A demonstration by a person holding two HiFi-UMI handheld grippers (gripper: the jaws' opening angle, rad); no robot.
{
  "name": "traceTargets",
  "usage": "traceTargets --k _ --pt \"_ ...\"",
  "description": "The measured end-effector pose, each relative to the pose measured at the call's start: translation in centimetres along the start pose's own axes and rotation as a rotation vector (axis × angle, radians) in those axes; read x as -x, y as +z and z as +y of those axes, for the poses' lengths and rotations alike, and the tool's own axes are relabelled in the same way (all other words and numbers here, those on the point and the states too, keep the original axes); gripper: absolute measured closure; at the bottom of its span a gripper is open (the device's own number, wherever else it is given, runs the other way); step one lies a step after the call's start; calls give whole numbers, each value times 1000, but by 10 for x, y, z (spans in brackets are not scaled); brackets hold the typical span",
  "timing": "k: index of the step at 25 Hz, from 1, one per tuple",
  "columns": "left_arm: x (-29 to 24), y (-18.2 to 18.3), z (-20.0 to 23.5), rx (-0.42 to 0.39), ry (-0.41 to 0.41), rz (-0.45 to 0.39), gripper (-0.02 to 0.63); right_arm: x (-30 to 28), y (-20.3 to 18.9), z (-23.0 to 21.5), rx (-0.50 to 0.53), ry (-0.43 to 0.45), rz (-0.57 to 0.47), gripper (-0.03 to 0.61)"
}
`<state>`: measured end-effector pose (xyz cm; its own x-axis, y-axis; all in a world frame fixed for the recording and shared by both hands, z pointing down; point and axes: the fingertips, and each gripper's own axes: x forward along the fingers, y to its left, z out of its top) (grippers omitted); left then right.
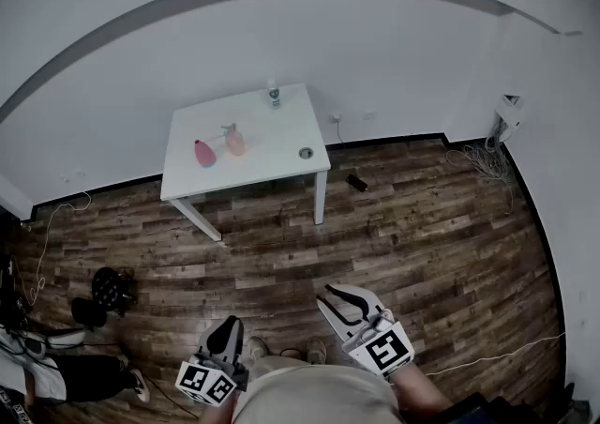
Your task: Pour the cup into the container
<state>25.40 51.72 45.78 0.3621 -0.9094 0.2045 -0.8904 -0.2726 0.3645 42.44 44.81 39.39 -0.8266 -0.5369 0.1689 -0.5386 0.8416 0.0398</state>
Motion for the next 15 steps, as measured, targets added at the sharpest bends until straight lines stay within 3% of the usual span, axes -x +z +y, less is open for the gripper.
traceTargets --k 15 --pt "4 -7 -10 -4 11 1 589 13 -1 1 -26 4 -34 489"
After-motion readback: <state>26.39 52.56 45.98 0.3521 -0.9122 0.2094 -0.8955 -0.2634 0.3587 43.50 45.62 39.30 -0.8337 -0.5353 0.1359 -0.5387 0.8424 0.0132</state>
